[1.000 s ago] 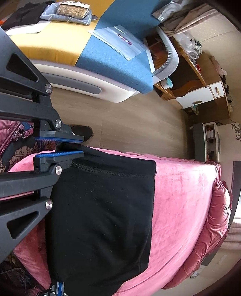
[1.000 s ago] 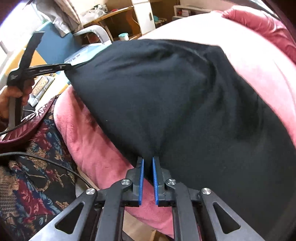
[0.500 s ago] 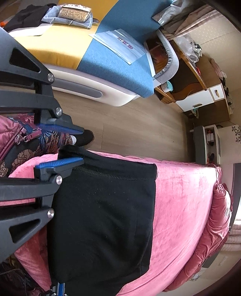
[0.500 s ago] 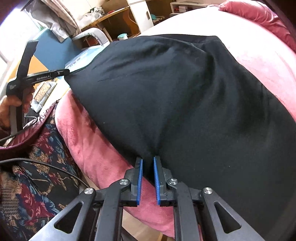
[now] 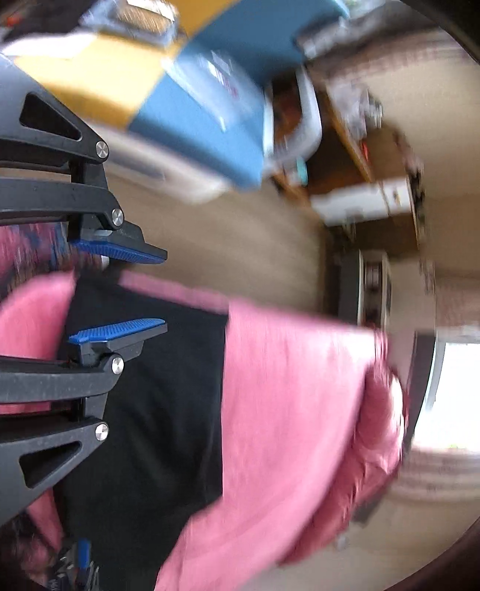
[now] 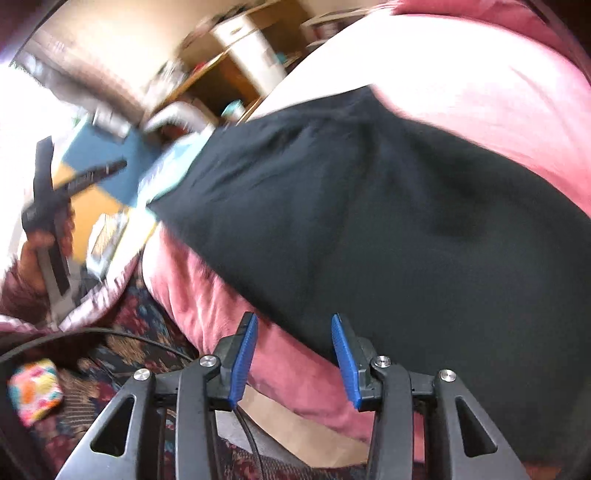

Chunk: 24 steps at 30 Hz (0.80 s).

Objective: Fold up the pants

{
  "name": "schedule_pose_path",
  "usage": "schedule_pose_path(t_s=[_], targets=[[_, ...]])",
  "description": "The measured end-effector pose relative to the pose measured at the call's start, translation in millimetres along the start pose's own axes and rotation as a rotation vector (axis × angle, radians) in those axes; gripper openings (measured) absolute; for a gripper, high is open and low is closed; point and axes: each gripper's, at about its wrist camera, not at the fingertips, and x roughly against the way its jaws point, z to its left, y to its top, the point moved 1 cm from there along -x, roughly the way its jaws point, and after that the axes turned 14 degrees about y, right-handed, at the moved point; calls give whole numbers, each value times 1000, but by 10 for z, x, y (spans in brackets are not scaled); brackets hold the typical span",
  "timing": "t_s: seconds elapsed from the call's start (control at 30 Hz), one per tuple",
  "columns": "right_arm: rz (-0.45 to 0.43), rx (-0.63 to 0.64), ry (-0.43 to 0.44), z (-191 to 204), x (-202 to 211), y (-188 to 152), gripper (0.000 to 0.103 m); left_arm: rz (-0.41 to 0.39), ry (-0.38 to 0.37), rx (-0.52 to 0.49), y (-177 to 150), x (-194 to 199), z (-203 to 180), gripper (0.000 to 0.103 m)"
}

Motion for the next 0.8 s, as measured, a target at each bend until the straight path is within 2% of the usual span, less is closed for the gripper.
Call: schedule_pose_path(t_s=[0.07,0.17,0.27,0.4,0.5,0.6,0.7,0.8], targets=[[-86,-94,4,-176,315,-78,42,12,-108,-77,16,-28,-379,32],[-224,-249,-53,-518,842,-332,42,31,-235,-224,-50,-57,-989,32],[-357,-434,-140,-904,1371,-749,42,38,-324,-377,-205,-55,-1560,32],[-588,-699,-220,-1387,2035,-1444,43,100,-412,-521,-476,-116,-2041,32],[-796,-886,-233,-1716,2443,-1958,43,168,-430,-606,-700,-184,-2255,32],[-959,-991,-212,-1971,2670,-2248,43,178,-428,-627,-752,-208,-2296,32],[-1078,-1061,-196,-2205,2777,-2383,43,205,-430,-611,-702,-248,-2300,32],[-1159,-1103,-183,-2431,2828,-2414,43,206,-415,-607,-650,-309,-2311,32]])
